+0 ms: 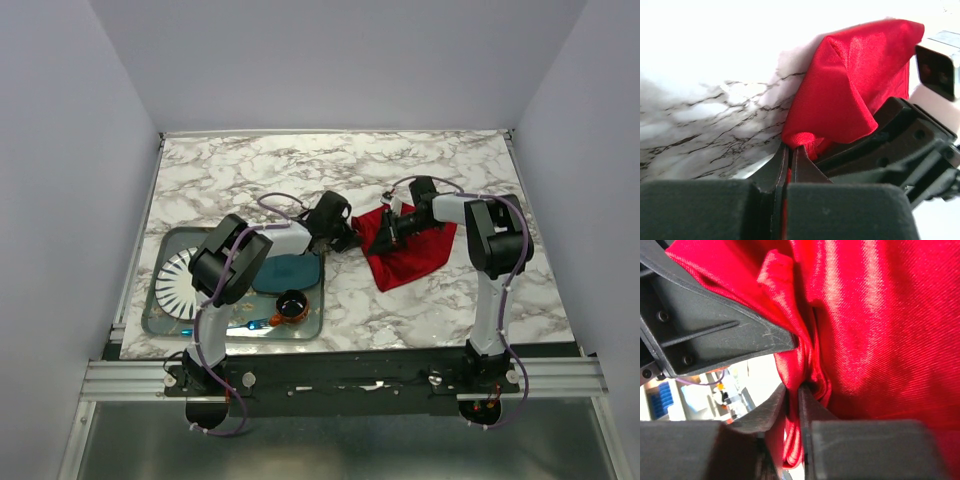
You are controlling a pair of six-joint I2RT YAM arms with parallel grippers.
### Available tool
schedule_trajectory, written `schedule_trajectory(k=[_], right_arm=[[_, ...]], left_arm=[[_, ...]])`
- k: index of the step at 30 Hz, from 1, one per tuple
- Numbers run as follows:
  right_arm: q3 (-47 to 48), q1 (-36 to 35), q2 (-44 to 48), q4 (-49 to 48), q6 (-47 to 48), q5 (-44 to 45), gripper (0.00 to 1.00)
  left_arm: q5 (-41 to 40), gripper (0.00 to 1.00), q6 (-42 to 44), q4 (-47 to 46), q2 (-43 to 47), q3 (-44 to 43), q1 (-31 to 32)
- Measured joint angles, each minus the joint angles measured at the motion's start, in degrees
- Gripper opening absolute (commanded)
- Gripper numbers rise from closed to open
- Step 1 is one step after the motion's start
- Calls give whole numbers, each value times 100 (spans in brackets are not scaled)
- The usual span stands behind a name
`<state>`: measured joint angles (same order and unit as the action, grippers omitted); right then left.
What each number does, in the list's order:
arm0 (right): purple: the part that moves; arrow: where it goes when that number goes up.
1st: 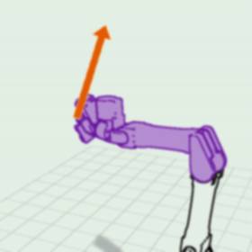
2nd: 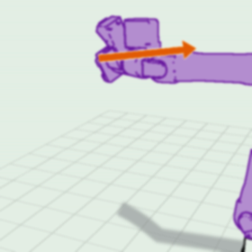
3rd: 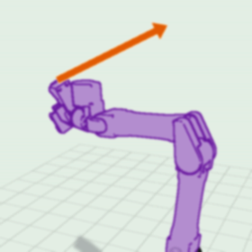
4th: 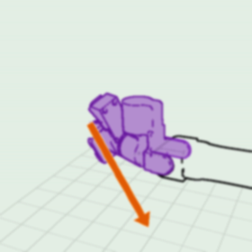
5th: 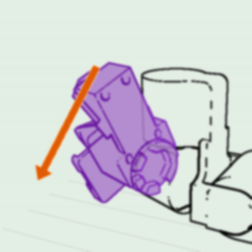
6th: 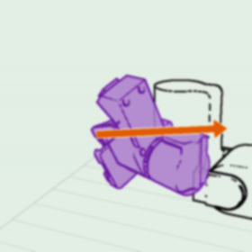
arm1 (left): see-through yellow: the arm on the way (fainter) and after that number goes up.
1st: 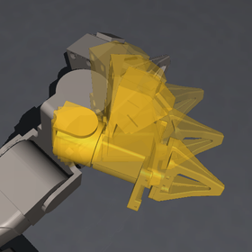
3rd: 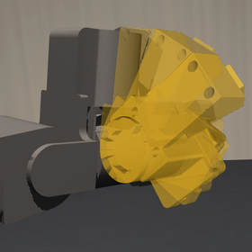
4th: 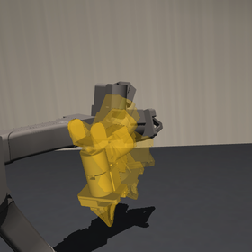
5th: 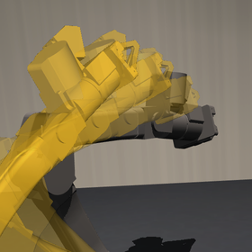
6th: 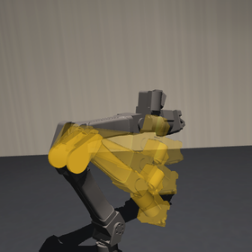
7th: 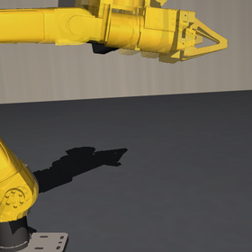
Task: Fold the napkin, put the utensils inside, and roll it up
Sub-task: Roll the napkin with the utensil
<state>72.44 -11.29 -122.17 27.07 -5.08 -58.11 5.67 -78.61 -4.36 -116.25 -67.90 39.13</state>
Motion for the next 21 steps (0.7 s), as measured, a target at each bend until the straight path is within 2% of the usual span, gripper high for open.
schedule_trajectory(k=[3, 5, 6, 11, 16, 21], right_arm=[[-31, -26, 201, 17, 13, 247, 44], [-42, -68, 422, 105, 50, 579, 47], [-44, -90, 533, 157, 74, 710, 54], [-83, -389, 1497, 431, 74, 1963, 65], [-527, -1327, 2444, 245, -245, 3877, 64], [-1237, -2396, 2669, -221, -697, 5556, 59]], left_arm=[[-31, 0, 109, 219, -46, -179, 28], [-61, 0, 175, 415, -70, -310, 39], [-74, 0, 223, 551, -94, -411, 46], [-142, 0, 365, 1021, -175, -743, 74], [-170, 0, 400, 1226, -195, -850, 87], [-155, 0, 374, 1241, -195, -852, 85]])
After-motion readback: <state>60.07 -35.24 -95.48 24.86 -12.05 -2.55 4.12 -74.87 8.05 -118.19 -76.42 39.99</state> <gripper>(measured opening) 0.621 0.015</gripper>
